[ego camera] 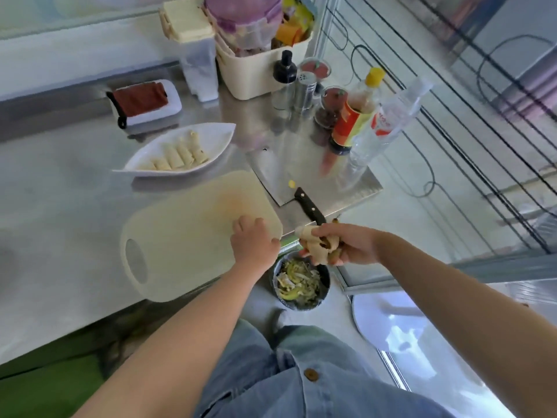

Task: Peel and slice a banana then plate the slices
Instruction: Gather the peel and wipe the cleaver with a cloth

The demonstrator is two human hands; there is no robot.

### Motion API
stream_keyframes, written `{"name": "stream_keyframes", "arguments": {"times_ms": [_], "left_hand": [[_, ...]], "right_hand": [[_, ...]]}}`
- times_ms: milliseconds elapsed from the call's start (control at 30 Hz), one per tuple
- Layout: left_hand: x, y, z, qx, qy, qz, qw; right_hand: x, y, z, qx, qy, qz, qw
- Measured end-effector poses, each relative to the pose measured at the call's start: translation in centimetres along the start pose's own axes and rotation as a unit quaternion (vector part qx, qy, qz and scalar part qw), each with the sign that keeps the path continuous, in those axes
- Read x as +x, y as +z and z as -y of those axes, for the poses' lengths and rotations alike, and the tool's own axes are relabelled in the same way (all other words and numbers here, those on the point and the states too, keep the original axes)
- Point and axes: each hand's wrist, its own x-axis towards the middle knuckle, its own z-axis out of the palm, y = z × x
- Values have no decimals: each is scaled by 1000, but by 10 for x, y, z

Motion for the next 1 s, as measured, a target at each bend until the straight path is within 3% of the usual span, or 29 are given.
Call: {"name": "stream_keyframes", "arguments": {"times_ms": [67, 167, 233, 367, 567, 633, 767, 900, 1000], "left_hand": [[-4, 6, -8, 27, -2, -22, 999], [-6, 13, -12, 47, 9, -30, 998], [-7, 16, -12, 49, 11, -32, 998], [-8, 18, -9, 45, 10, -17, 999], [-9, 15, -6, 43, 10, -7, 999], [-9, 13, -1, 33, 12, -11, 999], [-9, 2, 13, -47, 50, -33, 997], [-10, -17, 40, -124, 38, -62, 990], [-8, -27, 74, -92, -9, -84, 992]], "right_hand": [[-1, -19, -24, -57, 50, -14, 997], [-1, -29, -45, -64, 80, -107, 989], [-1, -26, -51, -40, 81, -171, 981], [11, -23, -60, -18, 78, -221, 972], [21, -19, -55, -131, 18, -313, 941], [20, -15, -44, -173, -21, -288, 942], [20, 11, -8, -250, -120, -154, 948], [38, 51, 22, -355, -217, -115, 902], [65, 73, 29, -481, -274, -116, 825]]}}
